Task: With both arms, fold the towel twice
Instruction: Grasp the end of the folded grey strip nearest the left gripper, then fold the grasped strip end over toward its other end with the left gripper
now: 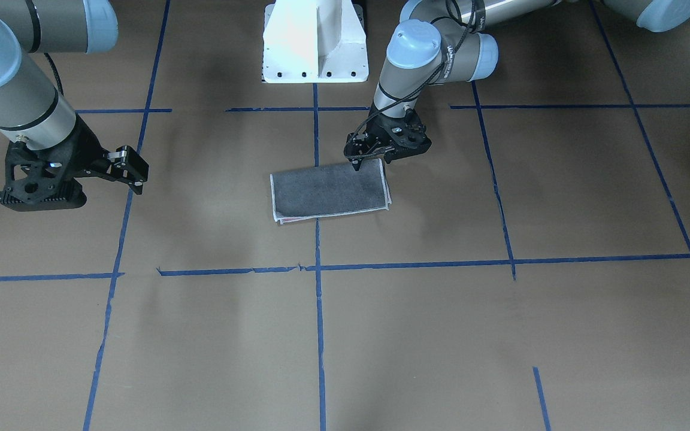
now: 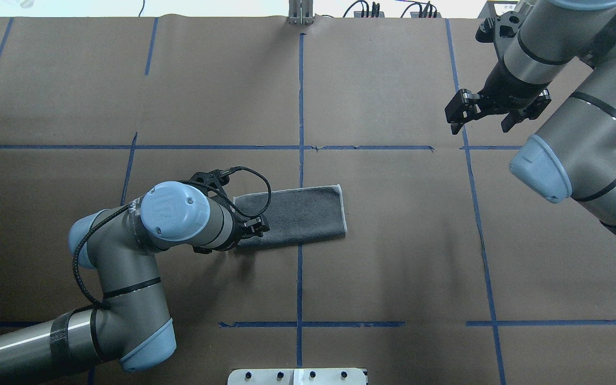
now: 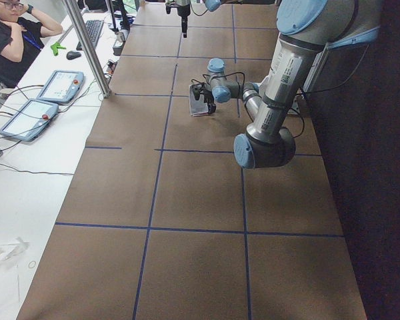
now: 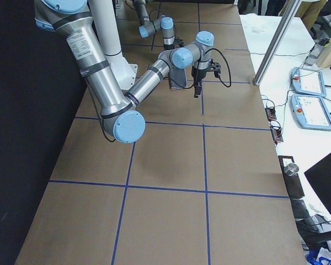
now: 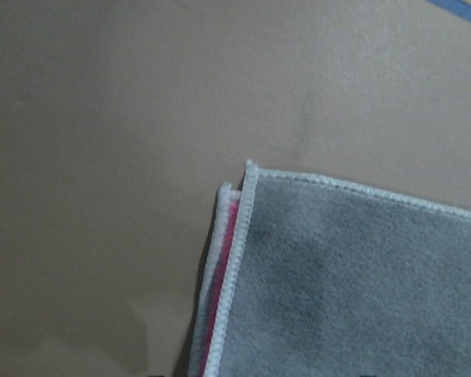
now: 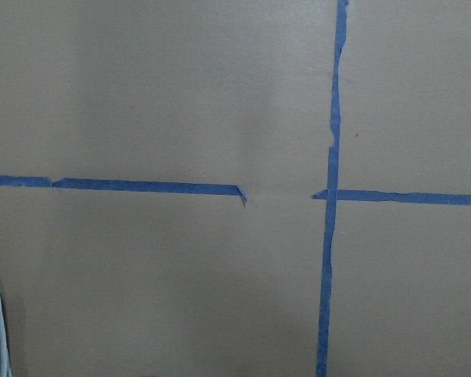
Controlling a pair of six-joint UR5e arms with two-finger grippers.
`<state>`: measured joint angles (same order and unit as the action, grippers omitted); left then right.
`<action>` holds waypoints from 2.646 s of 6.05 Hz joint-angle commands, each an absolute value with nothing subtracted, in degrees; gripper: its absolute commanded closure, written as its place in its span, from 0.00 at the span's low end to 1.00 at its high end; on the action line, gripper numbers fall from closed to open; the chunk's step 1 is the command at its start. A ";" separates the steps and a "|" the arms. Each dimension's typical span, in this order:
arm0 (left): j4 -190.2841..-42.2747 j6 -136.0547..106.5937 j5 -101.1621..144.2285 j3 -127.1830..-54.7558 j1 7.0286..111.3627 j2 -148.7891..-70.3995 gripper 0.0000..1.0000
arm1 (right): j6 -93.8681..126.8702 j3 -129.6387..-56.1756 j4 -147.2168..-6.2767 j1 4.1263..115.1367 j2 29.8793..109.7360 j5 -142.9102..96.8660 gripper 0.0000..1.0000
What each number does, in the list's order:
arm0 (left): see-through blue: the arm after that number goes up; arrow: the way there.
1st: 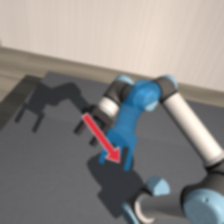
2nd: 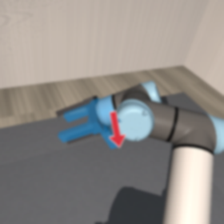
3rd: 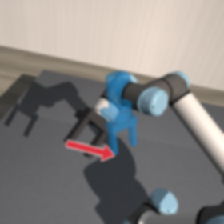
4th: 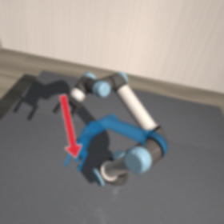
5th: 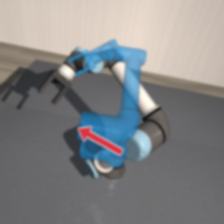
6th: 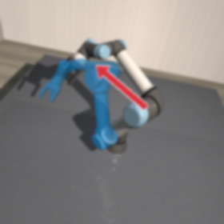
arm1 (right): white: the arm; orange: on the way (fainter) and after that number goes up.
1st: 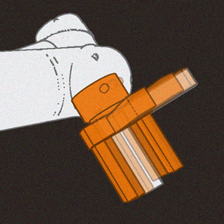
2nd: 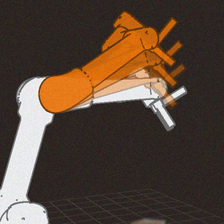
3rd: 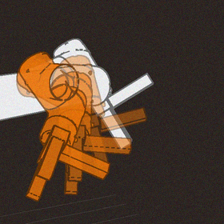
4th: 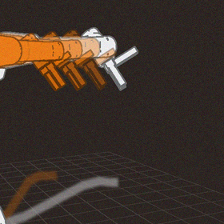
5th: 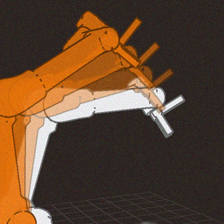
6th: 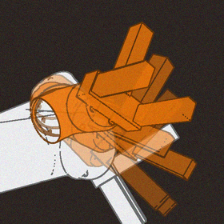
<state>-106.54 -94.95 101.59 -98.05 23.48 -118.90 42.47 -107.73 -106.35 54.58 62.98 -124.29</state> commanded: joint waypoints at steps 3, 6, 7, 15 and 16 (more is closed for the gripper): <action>-106.52 -95.45 101.86 -98.08 22.85 -117.51 0.74 | 42.54 -108.19 -106.35 54.58 63.11 -124.28 0.00; -105.22 -94.92 102.22 -99.05 22.94 -118.38 1.00 | 42.63 -108.19 -106.35 54.58 63.11 -124.19 0.00; -100.42 -94.92 102.83 -98.97 22.94 -122.22 1.00 | 42.54 -108.19 -106.35 54.58 63.19 -124.19 0.00; -95.71 -94.75 98.61 -67.15 23.29 -155.48 0.92 | 35.60 -108.54 -105.91 57.92 66.45 -127.00 0.00; -95.80 -94.92 98.96 -66.89 25.29 -155.65 0.18 | 35.60 -108.54 -105.91 57.92 66.53 -127.00 0.00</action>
<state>-95.70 -94.80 98.73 -67.40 23.88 -155.31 35.65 -108.54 -105.93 57.88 66.46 -126.98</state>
